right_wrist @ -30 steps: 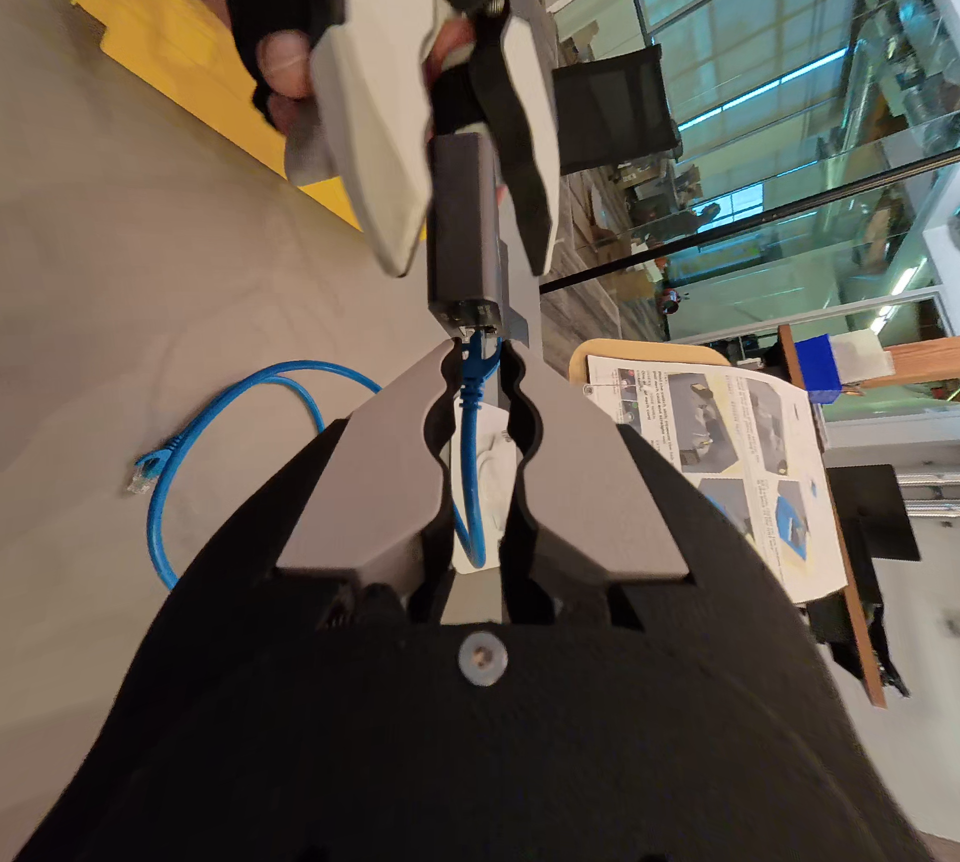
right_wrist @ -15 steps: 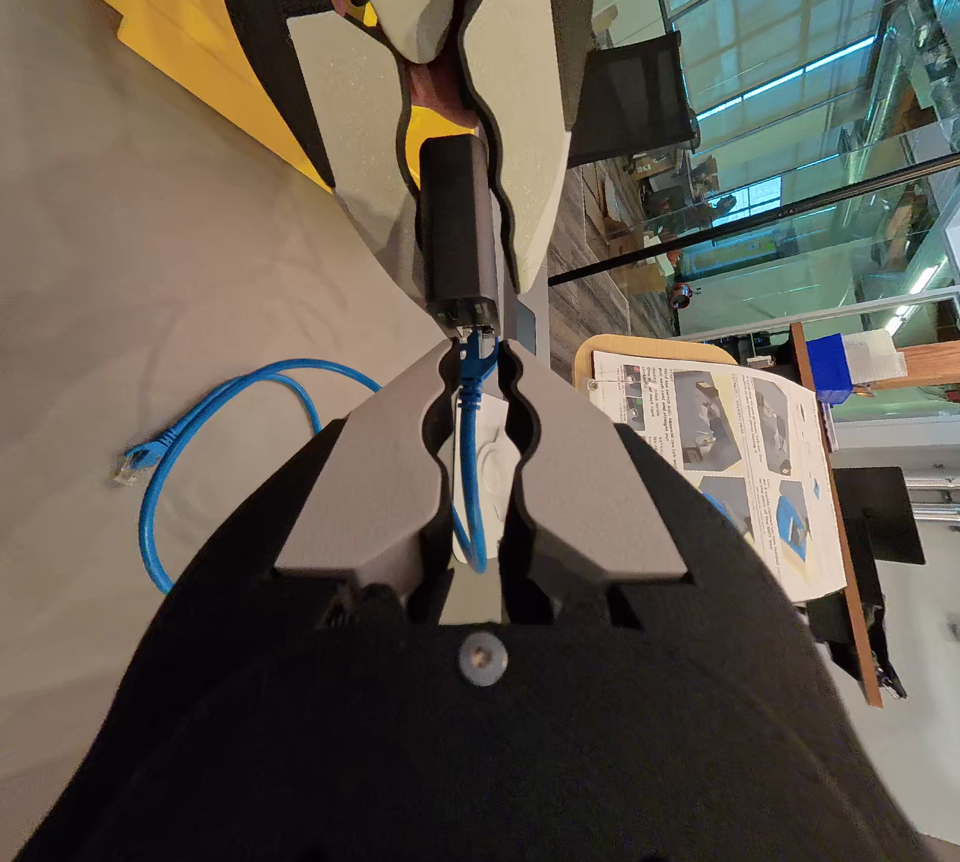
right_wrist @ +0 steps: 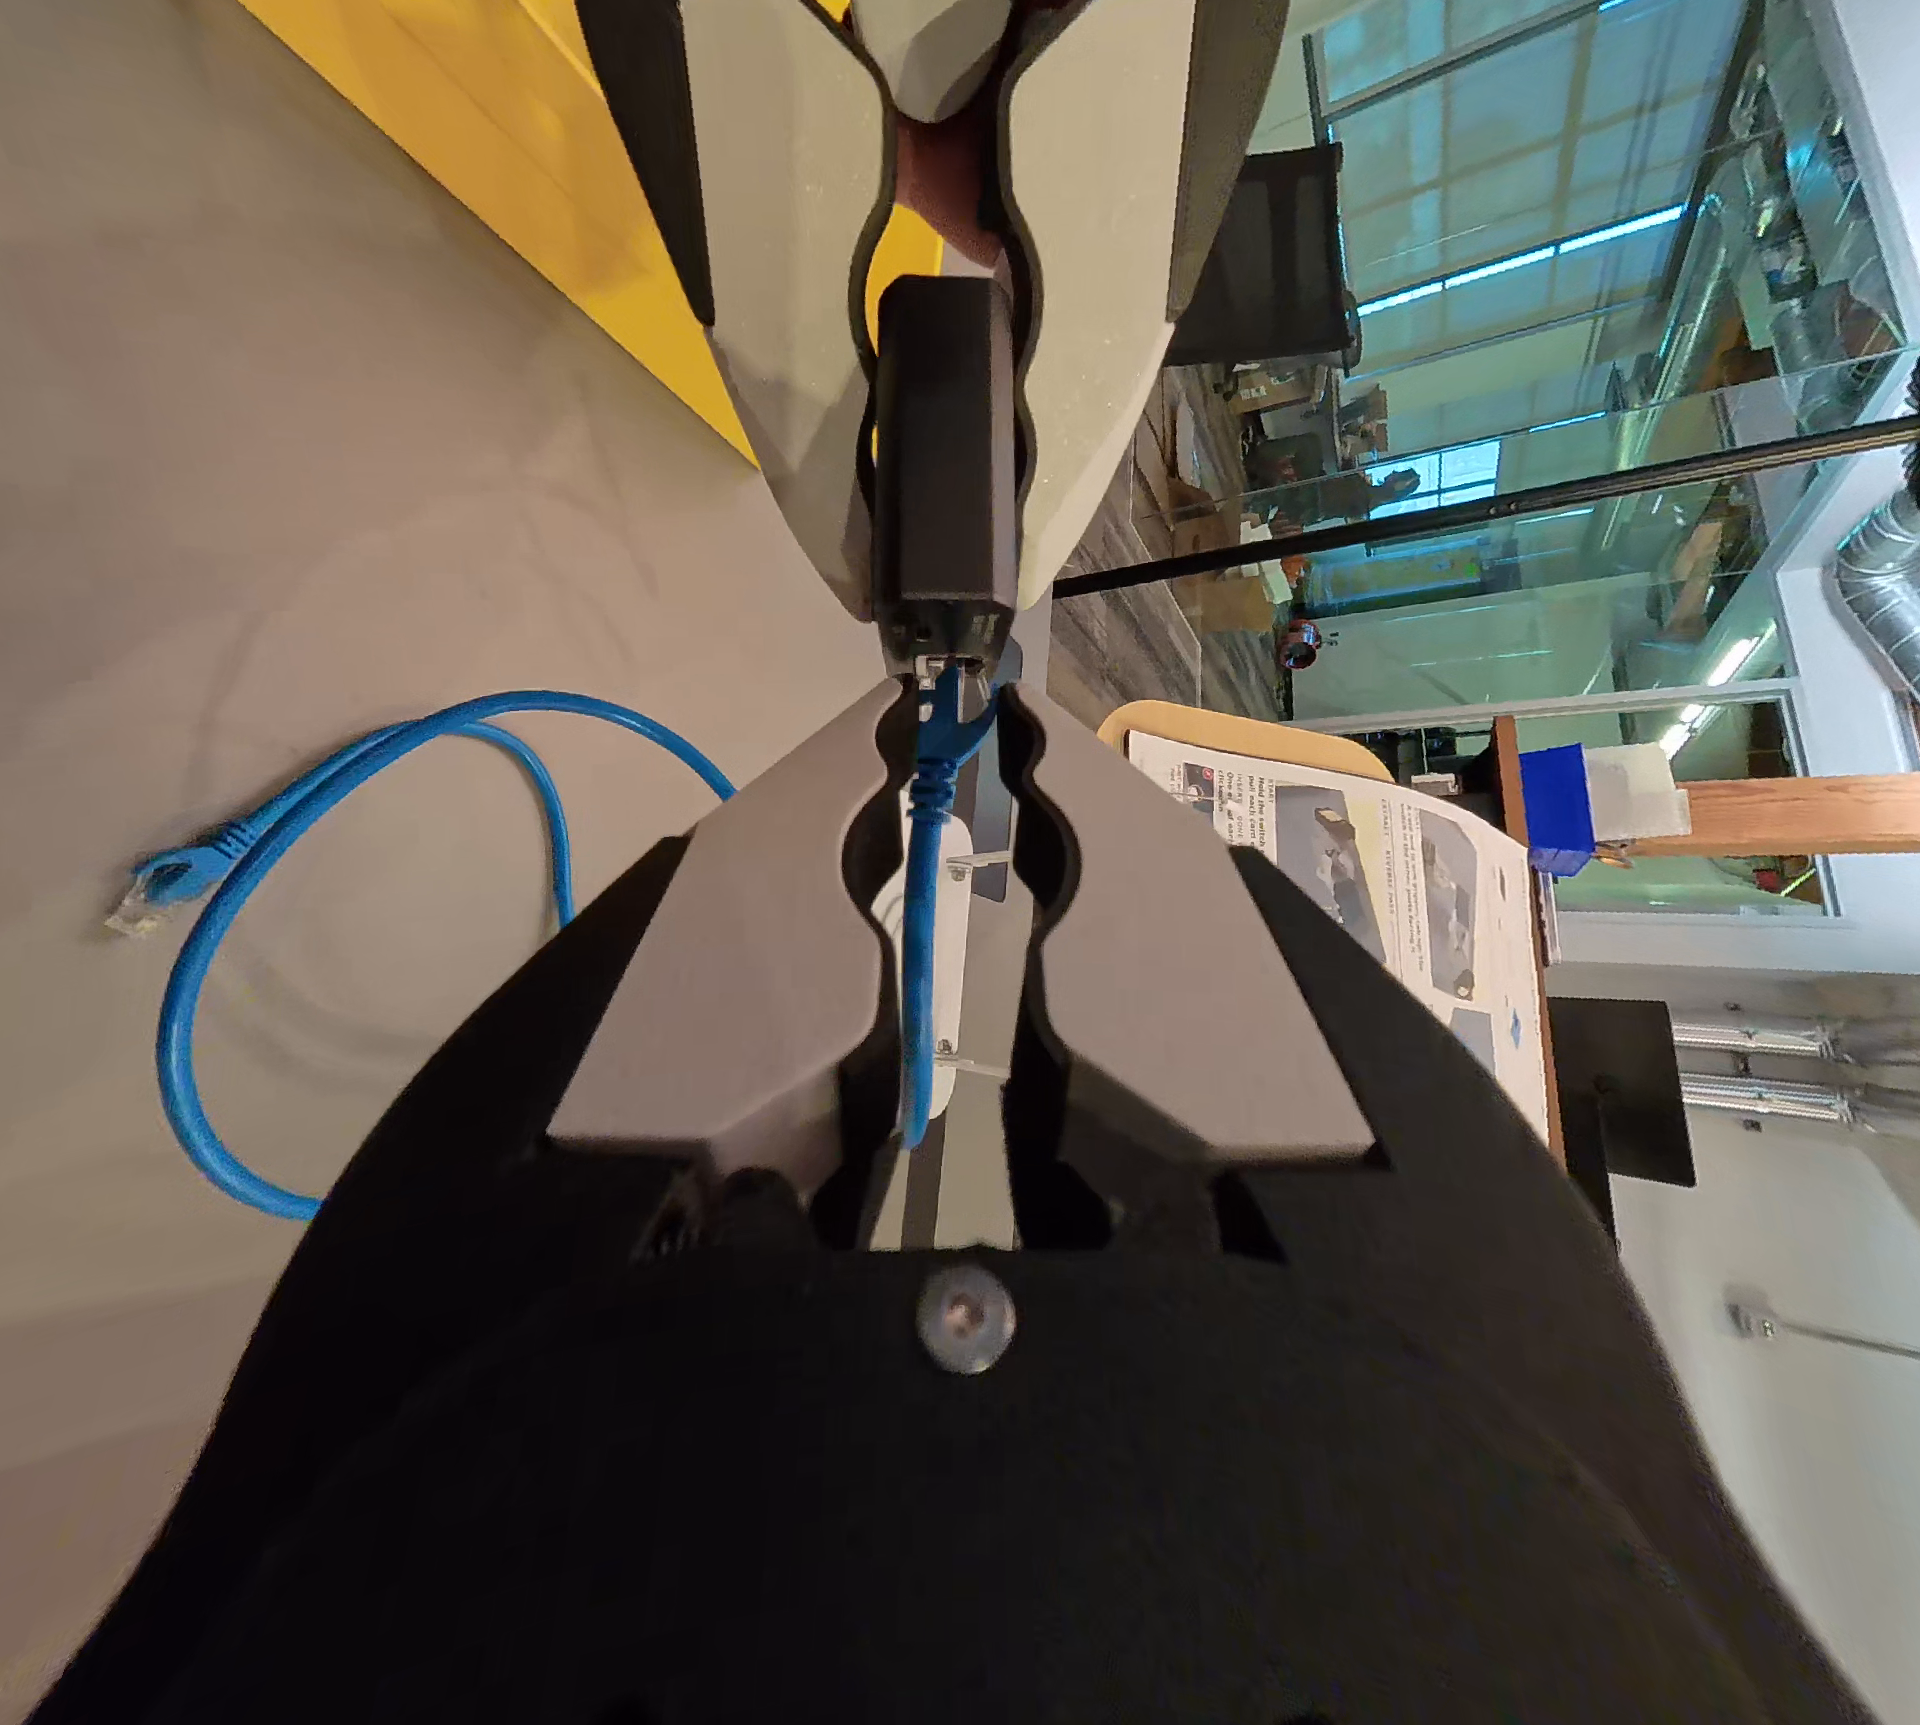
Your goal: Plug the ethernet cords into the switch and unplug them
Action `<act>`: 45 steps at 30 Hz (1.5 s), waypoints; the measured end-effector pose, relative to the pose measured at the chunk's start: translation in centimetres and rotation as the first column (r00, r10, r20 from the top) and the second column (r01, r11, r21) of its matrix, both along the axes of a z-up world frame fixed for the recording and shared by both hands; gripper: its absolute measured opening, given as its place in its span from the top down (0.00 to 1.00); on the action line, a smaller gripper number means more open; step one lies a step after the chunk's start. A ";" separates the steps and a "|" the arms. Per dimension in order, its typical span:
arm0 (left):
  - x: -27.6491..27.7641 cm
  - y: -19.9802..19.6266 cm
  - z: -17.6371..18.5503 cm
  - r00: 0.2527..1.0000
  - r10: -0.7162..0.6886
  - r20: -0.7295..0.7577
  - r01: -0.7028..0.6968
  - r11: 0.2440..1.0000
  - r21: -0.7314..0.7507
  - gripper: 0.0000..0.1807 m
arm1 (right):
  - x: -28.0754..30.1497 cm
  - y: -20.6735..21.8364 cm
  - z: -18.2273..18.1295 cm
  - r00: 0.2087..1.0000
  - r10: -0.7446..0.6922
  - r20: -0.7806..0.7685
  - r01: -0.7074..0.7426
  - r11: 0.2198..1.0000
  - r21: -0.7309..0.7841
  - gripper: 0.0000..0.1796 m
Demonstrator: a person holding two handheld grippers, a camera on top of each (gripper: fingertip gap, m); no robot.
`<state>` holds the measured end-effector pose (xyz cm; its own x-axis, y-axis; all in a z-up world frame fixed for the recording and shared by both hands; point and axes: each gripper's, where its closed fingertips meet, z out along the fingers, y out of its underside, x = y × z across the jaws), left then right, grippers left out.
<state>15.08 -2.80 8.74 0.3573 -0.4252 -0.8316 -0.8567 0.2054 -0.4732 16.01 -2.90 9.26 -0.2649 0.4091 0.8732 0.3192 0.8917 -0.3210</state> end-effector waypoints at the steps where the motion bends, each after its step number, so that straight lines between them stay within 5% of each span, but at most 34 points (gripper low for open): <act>1: 0.0 0.0 0.1 1.000 -0.001 0.001 0.001 1.000 -0.002 0.86 | 0.0 0.0 0.1 1.000 0.002 0.000 -0.002 1.000 0.001 0.93; 21: 0.9 0.1 -1.5 0.998 -0.036 0.043 0.042 0.988 -0.148 0.86 | 0.9 0.3 -2.1 0.969 -0.053 0.242 0.022 0.991 0.128 0.95; 34: 1.1 0.1 -1.2 0.990 -0.046 0.133 0.071 0.980 -0.186 0.86 | 1.3 0.3 -1.4 0.985 -0.018 0.173 0.019 1.000 -0.008 0.94; 38: 1.4 -0.4 0.1 0.975 -0.084 0.207 0.119 0.980 -0.161 0.86 | 1.6 -0.4 0.2 0.996 0.048 0.076 -0.033 0.982 -0.187 0.94; 41: 1.4 -0.2 -0.4 0.980 -0.076 0.186 0.110 0.978 -0.177 0.86 | 1.6 -0.1 -0.4 0.994 0.014 0.108 0.001 0.990 -0.140 0.94; 45: 1.3 -0.1 -1.5 0.996 -0.045 0.078 0.058 0.982 -0.177 0.86 | 1.8 0.3 -1.7 0.971 -0.084 0.223 0.061 0.992 0.110 0.95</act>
<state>16.40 -2.89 7.28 0.3879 -0.5842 -0.7129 -0.8088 0.1551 -0.5672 17.77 -2.58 7.53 -0.4332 0.3467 0.8319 0.4383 0.8876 -0.1417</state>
